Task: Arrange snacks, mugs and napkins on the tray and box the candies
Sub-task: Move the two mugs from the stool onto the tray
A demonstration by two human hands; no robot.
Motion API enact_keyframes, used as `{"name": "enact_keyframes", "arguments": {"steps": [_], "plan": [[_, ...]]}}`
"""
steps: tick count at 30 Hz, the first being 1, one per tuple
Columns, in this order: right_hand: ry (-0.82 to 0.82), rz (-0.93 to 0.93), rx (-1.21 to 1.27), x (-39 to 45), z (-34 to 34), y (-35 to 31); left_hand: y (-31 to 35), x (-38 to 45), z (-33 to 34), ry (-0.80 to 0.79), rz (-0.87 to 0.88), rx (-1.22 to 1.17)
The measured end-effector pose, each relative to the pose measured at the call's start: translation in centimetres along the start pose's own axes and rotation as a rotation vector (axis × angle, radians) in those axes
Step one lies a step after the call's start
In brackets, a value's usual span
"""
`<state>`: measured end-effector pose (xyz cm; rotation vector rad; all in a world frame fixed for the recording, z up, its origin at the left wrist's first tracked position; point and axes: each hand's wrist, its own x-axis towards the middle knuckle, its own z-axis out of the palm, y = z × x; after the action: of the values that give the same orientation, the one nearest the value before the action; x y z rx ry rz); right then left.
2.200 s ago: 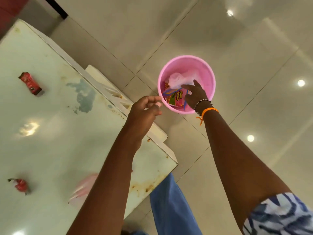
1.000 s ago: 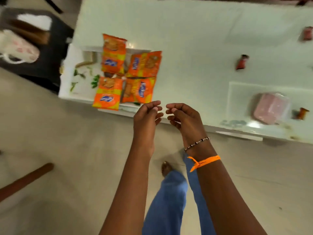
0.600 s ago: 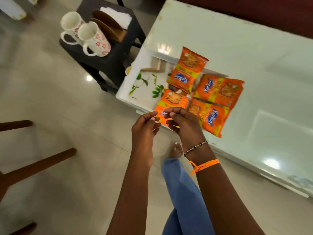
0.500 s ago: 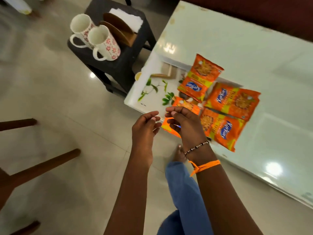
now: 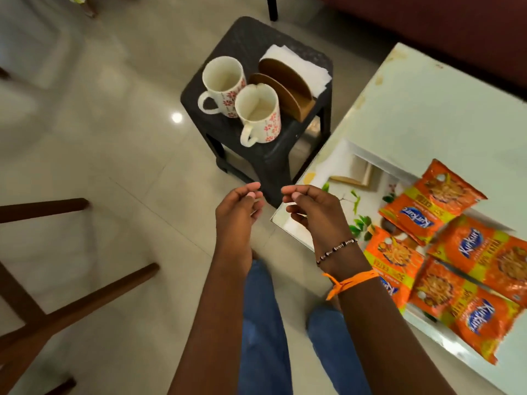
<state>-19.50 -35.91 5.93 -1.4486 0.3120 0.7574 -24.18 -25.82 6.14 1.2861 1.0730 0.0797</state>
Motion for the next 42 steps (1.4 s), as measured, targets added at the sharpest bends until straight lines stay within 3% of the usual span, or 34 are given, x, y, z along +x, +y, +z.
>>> {"name": "enact_keyframes", "arguments": {"steps": [5, 12, 17, 21, 25, 32, 42], "plan": [[0.078, -0.027, -0.041, 5.1, 5.5, -1.2, 3.0, 6.6, -1.8, -0.014, -0.020, -0.001], [0.385, -0.040, -0.082, 11.7, 11.4, -2.0, 7.1, 16.2, -3.1, 0.050, 0.039, 0.183], [0.607, -0.018, -0.166, 14.2, 12.5, -1.6, 8.9, 21.6, -2.6, -0.041, 0.071, 0.392], [0.653, 0.054, -0.143, 14.8, 12.8, -1.0, 8.7, 23.2, -2.6, -0.121, 0.102, 0.468], [0.573, 0.031, -0.203, 14.6, 12.9, -1.0, 8.3, 23.2, -3.2, -0.164, 0.180, 0.485], [0.577, -0.021, -0.141, 12.2, 11.4, -0.8, 6.9, 19.0, -4.3, -0.169, 0.205, 0.475], [0.717, 0.049, -0.128, 1.0, 4.2, 3.9, 1.2, 6.9, -2.8, -0.314, 0.133, 0.347]]}}
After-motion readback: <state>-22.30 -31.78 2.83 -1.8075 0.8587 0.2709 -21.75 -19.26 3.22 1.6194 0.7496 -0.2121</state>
